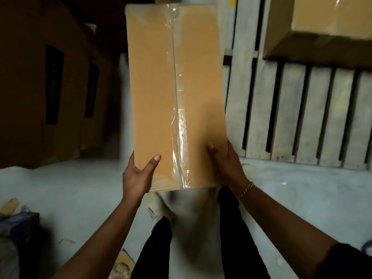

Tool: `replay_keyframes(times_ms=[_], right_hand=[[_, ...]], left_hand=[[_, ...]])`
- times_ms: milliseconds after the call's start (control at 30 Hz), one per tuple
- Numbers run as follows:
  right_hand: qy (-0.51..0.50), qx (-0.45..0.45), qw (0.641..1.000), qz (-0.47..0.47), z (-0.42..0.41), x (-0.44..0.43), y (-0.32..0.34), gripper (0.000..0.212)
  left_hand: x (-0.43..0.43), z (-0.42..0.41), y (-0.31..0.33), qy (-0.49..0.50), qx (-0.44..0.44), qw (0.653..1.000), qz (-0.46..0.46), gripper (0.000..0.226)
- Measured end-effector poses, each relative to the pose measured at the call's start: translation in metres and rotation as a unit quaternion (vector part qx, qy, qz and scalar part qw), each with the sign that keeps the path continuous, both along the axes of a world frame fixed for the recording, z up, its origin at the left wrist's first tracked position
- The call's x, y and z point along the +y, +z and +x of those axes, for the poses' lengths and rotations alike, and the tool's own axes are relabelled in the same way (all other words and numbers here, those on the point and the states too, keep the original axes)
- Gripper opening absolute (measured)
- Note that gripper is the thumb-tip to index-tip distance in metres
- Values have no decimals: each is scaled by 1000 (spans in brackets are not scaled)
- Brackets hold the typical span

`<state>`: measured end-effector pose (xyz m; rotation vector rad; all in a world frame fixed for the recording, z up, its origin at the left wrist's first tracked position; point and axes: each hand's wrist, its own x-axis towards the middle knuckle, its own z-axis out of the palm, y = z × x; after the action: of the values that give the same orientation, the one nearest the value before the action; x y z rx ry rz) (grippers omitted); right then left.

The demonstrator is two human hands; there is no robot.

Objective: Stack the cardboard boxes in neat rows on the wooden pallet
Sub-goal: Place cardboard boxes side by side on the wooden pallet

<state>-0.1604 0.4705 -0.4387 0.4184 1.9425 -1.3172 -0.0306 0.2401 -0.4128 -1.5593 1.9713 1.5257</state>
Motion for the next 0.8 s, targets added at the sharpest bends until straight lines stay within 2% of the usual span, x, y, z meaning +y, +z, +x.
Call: replay_keyframes(times_ms=[100,200,333,433,467,567,633,700,800], right_hand=[[-5,7,1000,8,-41,33,18,67],[18,3,1000,17,-83,64,32,91],[48,-11,999,16,-127,101,47,89],[45,-33,998,12,-141,129,53,96],[38,-35,999,10,-144,135,54,91],[7,-39,999,-4,-157,143,48,65],[-23,-47,999,-10,-173,137,37,68],[-59,-49,997,-8,-195,125,26,75],[-90,-27,996,-9,-234,105,11,67]], left_hand=[[27,-45,13,-4,-4,1000,2,68],[62,-80,29,-8,-12,1000,11,73],[112,-113,48,22,-37,999,10,81],[137,-127,51,12,-61,998,23,96],[141,-134,50,11,-65,998,25,99],[140,-165,40,-10,-72,997,26,83],[129,-195,31,-32,-61,997,33,70],[116,-228,19,-59,-46,997,34,69],[89,-273,-5,-79,-37,995,37,68]])
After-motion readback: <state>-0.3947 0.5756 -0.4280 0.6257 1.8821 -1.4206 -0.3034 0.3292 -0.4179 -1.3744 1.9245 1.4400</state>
